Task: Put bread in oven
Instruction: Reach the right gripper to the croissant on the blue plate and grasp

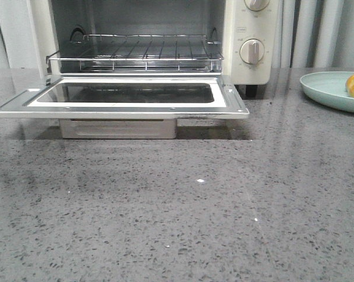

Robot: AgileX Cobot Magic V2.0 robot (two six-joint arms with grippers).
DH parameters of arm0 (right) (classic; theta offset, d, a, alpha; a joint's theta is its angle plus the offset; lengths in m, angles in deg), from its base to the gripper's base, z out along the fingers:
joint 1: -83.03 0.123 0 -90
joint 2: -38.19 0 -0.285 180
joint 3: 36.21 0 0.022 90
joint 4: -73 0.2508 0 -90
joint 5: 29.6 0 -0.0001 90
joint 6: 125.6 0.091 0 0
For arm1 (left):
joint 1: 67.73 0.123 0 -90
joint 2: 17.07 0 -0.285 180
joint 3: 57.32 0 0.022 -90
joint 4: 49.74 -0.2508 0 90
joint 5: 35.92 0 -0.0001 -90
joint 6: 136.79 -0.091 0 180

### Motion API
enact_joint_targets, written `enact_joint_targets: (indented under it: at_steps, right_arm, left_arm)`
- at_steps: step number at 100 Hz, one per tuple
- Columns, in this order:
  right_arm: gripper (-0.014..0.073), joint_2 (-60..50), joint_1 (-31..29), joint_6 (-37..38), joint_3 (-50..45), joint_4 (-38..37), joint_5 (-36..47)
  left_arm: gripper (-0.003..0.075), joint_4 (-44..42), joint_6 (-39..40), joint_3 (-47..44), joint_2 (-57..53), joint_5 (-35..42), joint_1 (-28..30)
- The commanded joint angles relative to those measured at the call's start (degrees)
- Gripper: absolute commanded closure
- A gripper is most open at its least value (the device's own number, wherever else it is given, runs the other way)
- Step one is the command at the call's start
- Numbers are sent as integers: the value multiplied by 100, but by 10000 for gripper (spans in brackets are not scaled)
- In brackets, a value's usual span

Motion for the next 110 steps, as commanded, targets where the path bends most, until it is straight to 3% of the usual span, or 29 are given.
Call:
enact_joint_targets:
  at_steps: [1,27,50,78,89,104,110]
  right_arm:
    - [202,603,-24,-102,533,-254,-11]
    - [181,2732,-34,-102,1424,-1021,-578]
    - [181,3776,-34,306,1846,-1830,-636]
    - [186,4761,-44,363,1846,-1694,-746]
    - [307,4909,-44,385,1846,-1684,-737]
    - [663,4934,-44,385,1846,-1684,-516]
    - [659,4934,-44,402,1846,-1658,-469]
  left_arm:
    - [742,231,-13,151,-543,166,28]
    - [742,231,-13,-53,-1797,359,28]
    - [742,231,-13,-92,-2437,371,28]
    - [742,231,-13,-92,-2536,351,28]
    - [742,231,-13,-92,-2536,351,28]
    - [742,231,-13,-92,-2536,351,28]
    - [742,231,-13,-92,-2536,351,28]
